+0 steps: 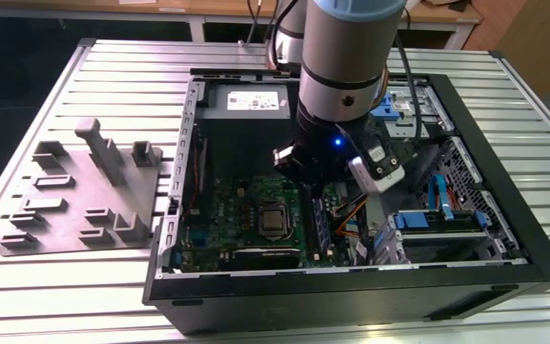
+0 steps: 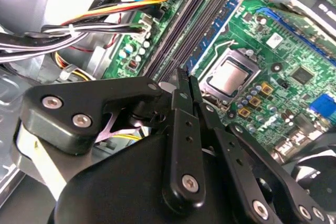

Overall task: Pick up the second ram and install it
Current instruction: 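Insert the second ram into the second slot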

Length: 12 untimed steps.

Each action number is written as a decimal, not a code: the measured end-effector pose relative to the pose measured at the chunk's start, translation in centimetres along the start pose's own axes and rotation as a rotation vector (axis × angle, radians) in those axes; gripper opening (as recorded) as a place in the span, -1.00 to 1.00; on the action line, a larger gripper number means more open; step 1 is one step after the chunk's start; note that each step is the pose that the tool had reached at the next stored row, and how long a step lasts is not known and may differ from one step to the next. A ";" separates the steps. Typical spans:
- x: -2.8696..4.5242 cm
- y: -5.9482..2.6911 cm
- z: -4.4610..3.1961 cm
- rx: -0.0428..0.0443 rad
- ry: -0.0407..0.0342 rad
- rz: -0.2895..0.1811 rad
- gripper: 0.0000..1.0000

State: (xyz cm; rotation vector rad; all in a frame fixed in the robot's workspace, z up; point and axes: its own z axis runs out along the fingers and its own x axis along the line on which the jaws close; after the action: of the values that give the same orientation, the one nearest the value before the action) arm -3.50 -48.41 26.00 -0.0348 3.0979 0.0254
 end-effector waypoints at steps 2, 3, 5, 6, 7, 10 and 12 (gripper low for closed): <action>-0.10 -0.01 0.31 -0.0038 0.0003 0.000 -0.73; -0.19 -0.01 0.46 -0.0065 0.0005 0.000 -0.73; -0.38 -0.02 0.69 -0.0104 0.0006 0.001 -0.73; -0.45 -0.02 0.77 -0.0107 0.0007 0.001 -0.73; -0.48 -0.02 0.87 -0.0111 0.0007 0.001 -0.73; -0.46 -0.02 1.38 -0.0122 0.0007 0.001 -0.73; -0.44 -0.02 1.73 -0.0138 0.0007 0.001 -0.73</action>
State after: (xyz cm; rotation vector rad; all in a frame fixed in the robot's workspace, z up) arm -2.98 -48.39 24.30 -0.0338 3.0985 0.0468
